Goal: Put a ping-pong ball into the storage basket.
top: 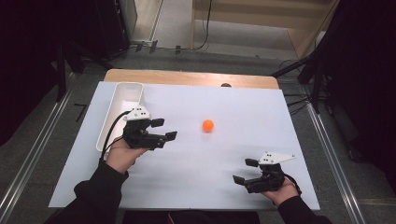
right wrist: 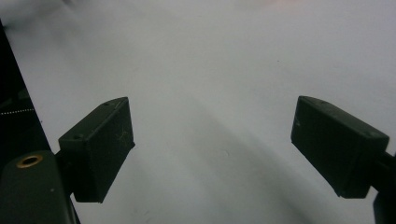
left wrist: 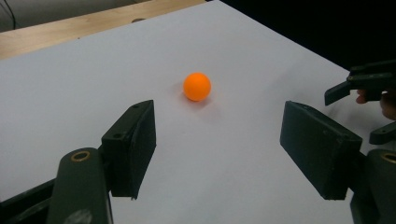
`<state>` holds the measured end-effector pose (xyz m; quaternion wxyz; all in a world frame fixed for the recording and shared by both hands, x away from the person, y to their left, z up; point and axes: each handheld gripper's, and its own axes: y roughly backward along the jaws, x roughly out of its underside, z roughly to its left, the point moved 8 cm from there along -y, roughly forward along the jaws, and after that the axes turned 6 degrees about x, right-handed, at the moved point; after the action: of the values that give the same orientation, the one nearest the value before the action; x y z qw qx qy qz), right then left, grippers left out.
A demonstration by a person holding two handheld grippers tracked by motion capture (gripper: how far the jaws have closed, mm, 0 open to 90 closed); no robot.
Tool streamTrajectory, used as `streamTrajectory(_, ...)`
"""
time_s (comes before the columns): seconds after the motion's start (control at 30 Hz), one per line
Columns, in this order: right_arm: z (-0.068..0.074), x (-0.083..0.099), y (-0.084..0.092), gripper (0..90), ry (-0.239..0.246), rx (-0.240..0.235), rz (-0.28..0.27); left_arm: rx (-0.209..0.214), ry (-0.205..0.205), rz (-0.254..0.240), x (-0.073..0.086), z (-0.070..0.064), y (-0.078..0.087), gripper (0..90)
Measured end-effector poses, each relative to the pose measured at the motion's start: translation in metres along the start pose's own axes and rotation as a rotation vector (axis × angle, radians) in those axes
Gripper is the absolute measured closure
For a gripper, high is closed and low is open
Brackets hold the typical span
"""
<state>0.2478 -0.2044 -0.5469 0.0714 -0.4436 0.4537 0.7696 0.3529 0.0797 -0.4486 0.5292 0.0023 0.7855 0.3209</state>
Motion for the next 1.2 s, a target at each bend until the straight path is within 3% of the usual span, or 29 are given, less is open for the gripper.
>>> streamTrajectory(0.27, 0.0, 0.001, 0.0, 11.6, -0.002, 0.0, 0.007, 0.003, 0.015, 0.005, 0.006, -0.005, -0.013, 27.5)
streamTrajectory(0.53, 0.0, 0.001, 0.0, 11.6, 0.001, 0.005, 0.01, -0.051, 0.008, -0.002, 0.01, -0.007, -0.025, 27.4)
streamTrajectory(0.87, -0.001, 0.002, -0.001, 11.6, -0.003, 0.007, 0.013, -0.071, 0.006, 0.0, 0.011, -0.004, -0.041, 27.5)
streamTrajectory(1.2, 0.0, 0.0, 0.0, 11.6, -0.005, 0.003, 0.003, -0.027, 0.046, 0.007, 0.009, 0.006, -0.051, 27.4)
